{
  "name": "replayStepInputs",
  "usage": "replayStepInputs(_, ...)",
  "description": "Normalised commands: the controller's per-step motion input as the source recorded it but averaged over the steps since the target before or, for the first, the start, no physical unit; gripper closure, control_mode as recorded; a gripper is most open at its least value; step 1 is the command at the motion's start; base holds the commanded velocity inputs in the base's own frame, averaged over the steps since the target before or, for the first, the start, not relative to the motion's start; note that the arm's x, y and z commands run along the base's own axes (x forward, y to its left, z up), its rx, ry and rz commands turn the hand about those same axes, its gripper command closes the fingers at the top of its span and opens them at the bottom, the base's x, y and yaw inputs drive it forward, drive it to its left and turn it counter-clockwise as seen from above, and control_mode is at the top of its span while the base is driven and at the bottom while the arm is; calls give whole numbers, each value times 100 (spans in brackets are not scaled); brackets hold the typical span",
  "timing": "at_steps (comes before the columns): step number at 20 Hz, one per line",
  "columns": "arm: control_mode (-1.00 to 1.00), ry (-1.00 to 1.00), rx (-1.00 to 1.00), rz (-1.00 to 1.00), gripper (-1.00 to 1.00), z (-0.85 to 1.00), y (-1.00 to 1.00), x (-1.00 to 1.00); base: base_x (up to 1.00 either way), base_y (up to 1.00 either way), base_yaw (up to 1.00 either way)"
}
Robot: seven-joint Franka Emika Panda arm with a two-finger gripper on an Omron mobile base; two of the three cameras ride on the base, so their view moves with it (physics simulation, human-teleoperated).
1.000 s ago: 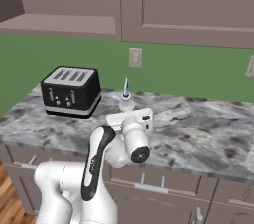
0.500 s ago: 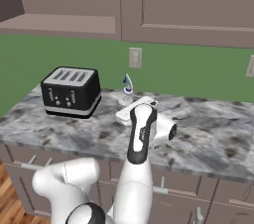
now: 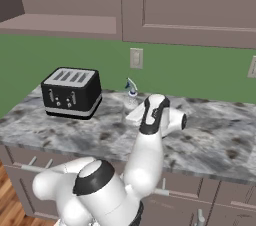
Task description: Move the cutting board and knife to the sink. Then move spray from the cabinet to the counter.
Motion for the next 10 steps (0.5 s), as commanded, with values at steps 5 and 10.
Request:
replayStepInputs(5,-100,0,-9,0,100,-38,37,9,0,0,0)
replayStepInputs(10,-100,0,-5,1,100,-27,41,10,0,0,0)
